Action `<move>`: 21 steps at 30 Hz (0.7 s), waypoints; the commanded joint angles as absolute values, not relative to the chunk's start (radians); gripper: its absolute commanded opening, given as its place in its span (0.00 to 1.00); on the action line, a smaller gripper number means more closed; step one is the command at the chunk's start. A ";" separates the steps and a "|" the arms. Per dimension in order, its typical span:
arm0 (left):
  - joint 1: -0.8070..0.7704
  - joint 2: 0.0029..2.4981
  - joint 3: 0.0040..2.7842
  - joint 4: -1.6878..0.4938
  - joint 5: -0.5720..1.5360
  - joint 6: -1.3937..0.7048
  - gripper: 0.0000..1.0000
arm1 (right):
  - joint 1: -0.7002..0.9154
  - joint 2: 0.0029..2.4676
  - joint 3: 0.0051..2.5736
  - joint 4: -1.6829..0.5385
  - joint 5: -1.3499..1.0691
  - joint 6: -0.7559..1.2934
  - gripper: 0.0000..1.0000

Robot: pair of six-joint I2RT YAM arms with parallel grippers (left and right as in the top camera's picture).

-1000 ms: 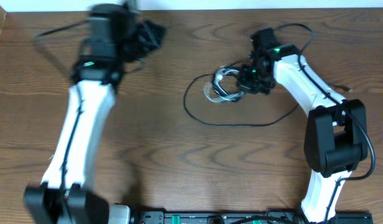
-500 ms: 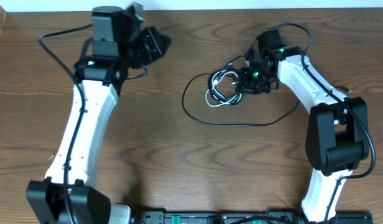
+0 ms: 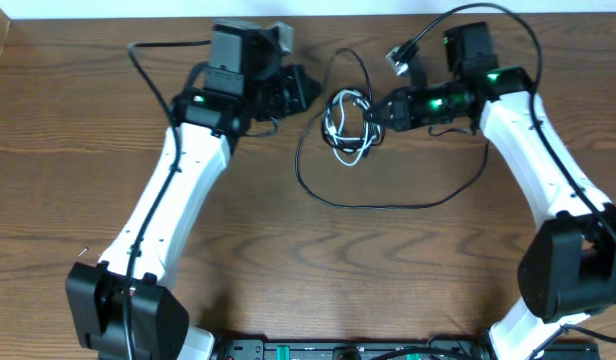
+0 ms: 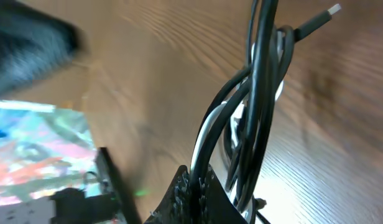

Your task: Untangle cables

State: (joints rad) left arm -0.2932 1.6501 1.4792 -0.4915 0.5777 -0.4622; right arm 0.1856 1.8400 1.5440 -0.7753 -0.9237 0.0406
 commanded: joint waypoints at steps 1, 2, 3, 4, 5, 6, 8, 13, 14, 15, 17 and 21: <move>-0.335 1.660 1.477 -0.493 0.591 -0.396 0.08 | 0.160 1.834 1.557 -0.762 -1.031 0.051 0.01; -0.343 1.661 1.477 -0.493 0.591 -0.396 0.08 | 0.153 1.834 1.557 -0.754 -1.032 0.059 0.01; -0.350 1.663 1.477 -0.493 0.590 -0.396 0.08 | 0.147 1.834 1.557 -0.746 -1.032 0.074 0.01; -0.353 1.665 1.477 -0.493 0.590 -0.397 0.07 | 0.140 1.834 1.557 -0.737 -1.032 0.094 0.01; -0.355 1.669 1.477 -0.493 0.590 -0.397 0.08 | 0.133 1.834 1.557 -0.727 -1.032 0.116 0.01; -0.355 1.675 1.477 -0.493 0.591 -0.397 0.08 | 0.126 1.834 1.557 -0.716 -1.032 0.140 0.01; -0.355 1.692 1.477 -0.494 0.591 -0.397 0.08 | 0.115 1.834 1.557 -0.693 -1.033 0.187 0.01; -0.374 1.753 1.477 -0.481 0.592 -0.396 0.08 | 0.102 1.834 1.557 -0.640 -1.073 0.263 0.01; -0.381 1.764 1.477 -0.471 0.596 -0.396 0.08 | 0.102 1.834 1.557 -0.634 -1.073 0.278 0.01; -0.388 1.774 1.477 -0.460 0.601 -0.393 0.08 | 0.102 1.834 1.557 -0.627 -1.075 0.290 0.01; -0.403 1.794 1.477 -0.429 0.622 -0.369 0.08 | 0.102 1.834 1.557 -0.616 -1.085 0.305 0.01; -0.430 1.823 1.477 -0.381 0.646 -0.343 0.08 | 0.099 1.834 1.557 -0.593 -1.115 0.320 0.01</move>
State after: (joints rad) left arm -0.4126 1.8076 1.4788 -0.3939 0.6083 -0.3840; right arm 0.1020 1.8408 1.5436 -0.6052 -1.0428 0.2844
